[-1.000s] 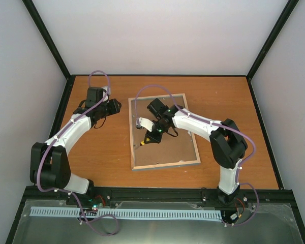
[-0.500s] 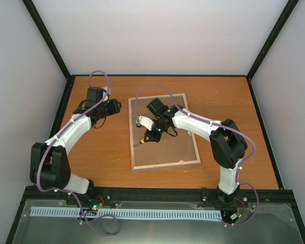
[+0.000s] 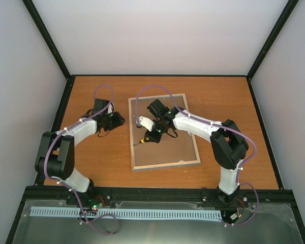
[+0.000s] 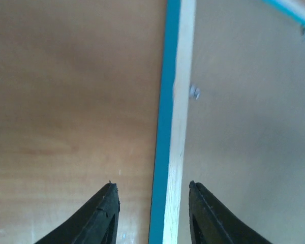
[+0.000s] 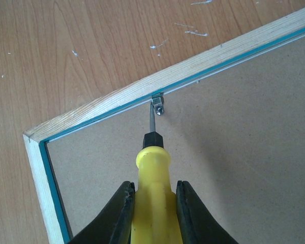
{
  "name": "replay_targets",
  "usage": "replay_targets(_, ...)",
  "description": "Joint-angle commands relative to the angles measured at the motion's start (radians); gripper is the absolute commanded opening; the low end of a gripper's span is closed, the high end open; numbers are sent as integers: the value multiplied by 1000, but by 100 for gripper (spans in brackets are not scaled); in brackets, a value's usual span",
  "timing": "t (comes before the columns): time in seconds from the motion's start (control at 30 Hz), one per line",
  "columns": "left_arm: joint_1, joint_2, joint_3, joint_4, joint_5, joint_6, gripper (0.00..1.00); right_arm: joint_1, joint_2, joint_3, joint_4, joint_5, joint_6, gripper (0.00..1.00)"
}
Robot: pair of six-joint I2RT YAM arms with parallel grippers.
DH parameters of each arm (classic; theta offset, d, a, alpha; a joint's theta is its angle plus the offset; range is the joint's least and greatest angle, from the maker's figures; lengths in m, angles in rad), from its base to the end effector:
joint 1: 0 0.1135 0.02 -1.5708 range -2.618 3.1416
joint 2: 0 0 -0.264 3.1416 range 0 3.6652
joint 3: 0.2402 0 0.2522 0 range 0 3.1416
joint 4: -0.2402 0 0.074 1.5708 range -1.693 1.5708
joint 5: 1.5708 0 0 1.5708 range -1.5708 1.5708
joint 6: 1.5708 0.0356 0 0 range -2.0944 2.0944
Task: Take the photo out of the frame
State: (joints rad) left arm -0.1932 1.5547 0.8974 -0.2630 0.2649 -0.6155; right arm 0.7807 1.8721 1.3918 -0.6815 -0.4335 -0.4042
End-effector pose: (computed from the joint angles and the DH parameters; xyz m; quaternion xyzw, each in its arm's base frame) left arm 0.3044 -0.0690 0.1891 -0.1556 0.9273 -0.2397 0.2420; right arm 0.2634 0.2820 0.2081 -0.5702 0.7689 0.2440 0.1554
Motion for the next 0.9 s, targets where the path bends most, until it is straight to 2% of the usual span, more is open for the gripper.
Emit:
replay_targets(0.0,-37,-2,-78,137,72,-83,42,9,-21,-27,31,25,9,3)
replay_targets(0.13,-80,50,-101,178,64,-97,42,9,-26,-54,46,31,8,3)
replay_targets(0.43,-150,134,-111,219,50,-113,32,9,-23,-79,57,46,4,3)
replay_targets(0.77,-161,140,-146,213,6,-126,9,9,-22,-71,57,102,24,3)
replay_targets(0.87,-161,144,-164,226,5,-125,3,9,-31,-71,61,164,36,3)
